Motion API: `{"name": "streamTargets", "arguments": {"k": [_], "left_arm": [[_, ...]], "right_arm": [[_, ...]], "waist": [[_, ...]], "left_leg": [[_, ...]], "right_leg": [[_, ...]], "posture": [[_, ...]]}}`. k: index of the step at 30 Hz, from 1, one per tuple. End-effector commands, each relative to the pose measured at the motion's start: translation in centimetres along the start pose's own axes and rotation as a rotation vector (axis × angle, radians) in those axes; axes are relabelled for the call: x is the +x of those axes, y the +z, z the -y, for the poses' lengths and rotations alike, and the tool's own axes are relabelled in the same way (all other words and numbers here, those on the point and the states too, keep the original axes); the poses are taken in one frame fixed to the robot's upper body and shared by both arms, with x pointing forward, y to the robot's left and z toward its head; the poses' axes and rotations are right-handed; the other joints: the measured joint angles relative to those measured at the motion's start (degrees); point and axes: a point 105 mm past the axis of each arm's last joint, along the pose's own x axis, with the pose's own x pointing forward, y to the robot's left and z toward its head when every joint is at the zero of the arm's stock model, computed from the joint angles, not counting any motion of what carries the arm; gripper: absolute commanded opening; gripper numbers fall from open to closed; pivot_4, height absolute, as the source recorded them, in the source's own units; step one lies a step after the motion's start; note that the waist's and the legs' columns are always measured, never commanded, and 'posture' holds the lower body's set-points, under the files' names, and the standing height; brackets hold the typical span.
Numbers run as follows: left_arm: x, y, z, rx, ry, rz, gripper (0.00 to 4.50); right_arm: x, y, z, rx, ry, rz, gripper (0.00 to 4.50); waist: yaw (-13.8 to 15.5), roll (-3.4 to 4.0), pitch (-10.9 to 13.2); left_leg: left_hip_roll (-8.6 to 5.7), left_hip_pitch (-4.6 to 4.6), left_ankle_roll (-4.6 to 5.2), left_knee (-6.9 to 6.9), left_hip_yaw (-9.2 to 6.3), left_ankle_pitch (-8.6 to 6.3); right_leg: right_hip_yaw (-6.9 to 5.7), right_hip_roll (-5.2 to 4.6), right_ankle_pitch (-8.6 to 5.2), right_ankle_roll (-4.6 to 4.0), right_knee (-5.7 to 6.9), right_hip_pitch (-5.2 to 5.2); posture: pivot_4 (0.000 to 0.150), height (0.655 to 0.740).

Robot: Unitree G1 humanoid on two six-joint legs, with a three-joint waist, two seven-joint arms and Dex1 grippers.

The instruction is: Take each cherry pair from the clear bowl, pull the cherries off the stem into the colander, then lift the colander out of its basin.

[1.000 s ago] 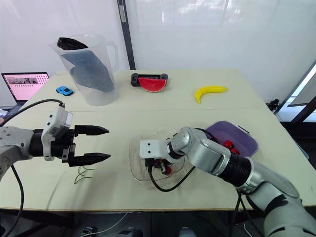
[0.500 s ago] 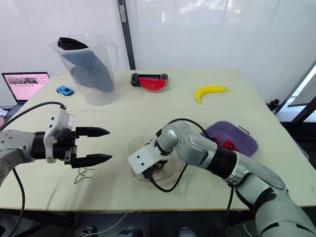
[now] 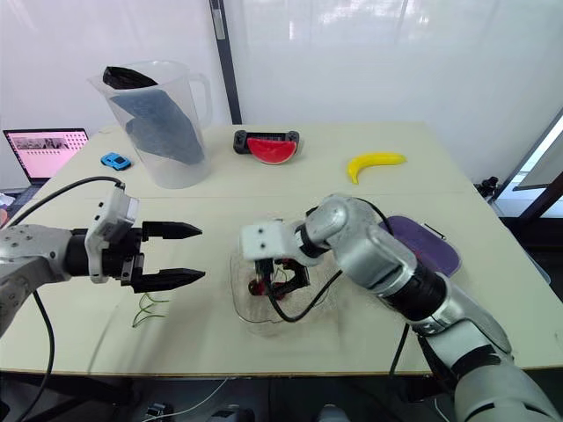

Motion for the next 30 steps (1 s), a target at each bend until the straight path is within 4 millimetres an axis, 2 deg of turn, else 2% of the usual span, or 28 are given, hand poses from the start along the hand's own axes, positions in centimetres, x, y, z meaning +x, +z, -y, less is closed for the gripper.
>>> {"name": "streamTargets", "arguments": {"k": [1,4,11,15,16,17,19,22,30], "left_arm": [[0.0,0.7,-0.1,0.05,-0.007,0.01,4.5],[0.1,0.7,-0.2,0.055,-0.016,0.009,4.5],[0.3,0.8,-0.4,0.065,-0.029,0.006,4.5],[0.3,0.7,-0.6,0.077,-0.023,-0.001,4.5],[0.3,0.8,-0.7,0.078,-0.019,-0.001,4.5],[0.3,0.8,-0.8,0.078,-0.017,0.0,4.5],[0.3,0.8,-0.8,0.076,-0.016,0.002,4.5],[0.3,0.7,-0.8,0.073,-0.017,0.001,4.5],[0.3,0.6,-0.8,0.071,-0.018,-0.001,4.5]], "right_arm": [[-0.9,-1.3,-0.5,0.224,-0.034,-0.068,4.45],[-0.6,-1.8,-1.7,0.362,-0.002,-0.108,4.45],[1.6,-2.3,-1.5,0.428,-0.04,-0.12,4.45],[2.9,-3.7,-1.8,0.452,-0.063,-0.182,4.45],[3.0,-3.8,-1.8,0.45,-0.066,-0.19,3.89],[3.0,-3.8,-1.8,0.449,-0.067,-0.194,3.63],[3.1,-3.7,-1.6,0.454,-0.081,-0.195,2.54],[3.3,-3.9,-1.5,0.453,-0.091,-0.209,1.15],[3.5,-3.8,-1.5,0.447,-0.098,-0.22,1.15]], "waist": [[0.0,0.0,0.0],[-0.09,0.0,0.0],[-0.09,0.0,0.0],[-0.09,-0.01,-0.01],[-0.1,-0.01,-0.01],[-0.11,-0.01,-0.01],[-0.12,-0.01,-0.01],[-0.13,-0.01,-0.01],[-0.13,-0.01,-0.01]], "left_leg": [[-0.01,0.0,0.0,0.0,0.0,0.0],[-0.01,0.0,0.01,-0.02,0.01,-0.01],[-0.01,-0.01,0.02,-0.01,0.03,-0.01],[-0.01,-0.01,0.01,0.0,0.02,-0.01],[-0.01,-0.01,0.01,-0.01,0.02,0.0],[-0.01,-0.01,0.01,-0.01,0.02,0.0],[-0.01,-0.01,0.01,-0.02,0.02,0.0],[-0.01,-0.01,0.01,-0.02,0.02,-0.01],[-0.01,-0.01,0.01,-0.01,0.02,-0.01]], "right_leg": [[0.0,0.0,0.0,0.0,0.0,-0.01],[0.01,0.0,0.0,0.0,0.0,-0.02],[0.02,0.01,0.0,-0.01,0.01,-0.05],[0.0,-0.06,0.0,-0.01,0.01,-0.03],[0.01,-0.06,0.0,-0.01,0.01,-0.04],[0.0,-0.05,0.0,-0.01,0.01,-0.05],[0.0,-0.05,0.0,-0.01,0.02,-0.05],[0.0,-0.04,0.0,-0.01,0.02,-0.05],[0.0,-0.03,0.0,-0.01,0.01,-0.04]], "posture": [[0.15,0.74],[0.15,0.74],[0.15,0.74],[0.15,0.74],[0.15,0.74],[0.15,0.74],[0.15,0.74],[0.15,0.74],[0.15,0.74]]}}
